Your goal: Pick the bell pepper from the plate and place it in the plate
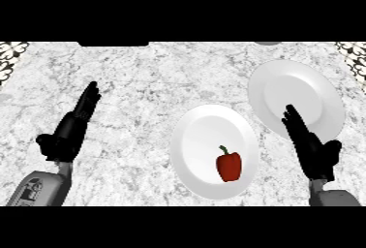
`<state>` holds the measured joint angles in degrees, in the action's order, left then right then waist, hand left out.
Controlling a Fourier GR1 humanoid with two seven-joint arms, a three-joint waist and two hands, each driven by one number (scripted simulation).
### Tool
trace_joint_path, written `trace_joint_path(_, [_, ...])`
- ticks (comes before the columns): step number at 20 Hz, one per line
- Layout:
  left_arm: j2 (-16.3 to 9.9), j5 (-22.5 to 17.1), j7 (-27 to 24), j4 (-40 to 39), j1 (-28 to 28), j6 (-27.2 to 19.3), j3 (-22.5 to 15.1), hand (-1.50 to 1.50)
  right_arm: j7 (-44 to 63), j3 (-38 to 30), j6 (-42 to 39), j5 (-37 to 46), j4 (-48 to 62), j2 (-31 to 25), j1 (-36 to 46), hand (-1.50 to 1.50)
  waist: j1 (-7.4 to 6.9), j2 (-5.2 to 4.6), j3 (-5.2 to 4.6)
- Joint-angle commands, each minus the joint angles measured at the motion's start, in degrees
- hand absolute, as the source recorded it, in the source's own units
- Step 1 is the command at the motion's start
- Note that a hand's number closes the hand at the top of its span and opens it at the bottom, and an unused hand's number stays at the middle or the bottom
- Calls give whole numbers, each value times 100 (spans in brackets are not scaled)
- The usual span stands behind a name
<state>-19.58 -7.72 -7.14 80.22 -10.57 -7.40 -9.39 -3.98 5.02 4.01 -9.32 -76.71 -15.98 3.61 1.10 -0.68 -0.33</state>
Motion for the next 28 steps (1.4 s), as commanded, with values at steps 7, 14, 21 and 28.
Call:
trace_joint_path(7, [230, 6, 837, -527, 477, -408, 55, 0, 106, 940, -832, 1581, -1326, -1344, 1205, 150, -294, 298, -219])
trace_joint_path(14, [450, 70, 1408, -236, 676, -826, -15, 0, -963, 984, 617, 1404, -1151, 138, -170, 150, -81, 71, 67])
trace_joint_path(21, [412, 174, 1967, 293, 640, -898, -82, 0, -2638, 1390, -1055, 1405, -600, -593, -136, -150, -166, 73, 40])
trace_joint_path(28, [300, 127, 1933, 391, 840, -808, 35, 0, -1233, 1684, -621, 3056, -1326, -1397, 343, -150, -143, 94, 27])
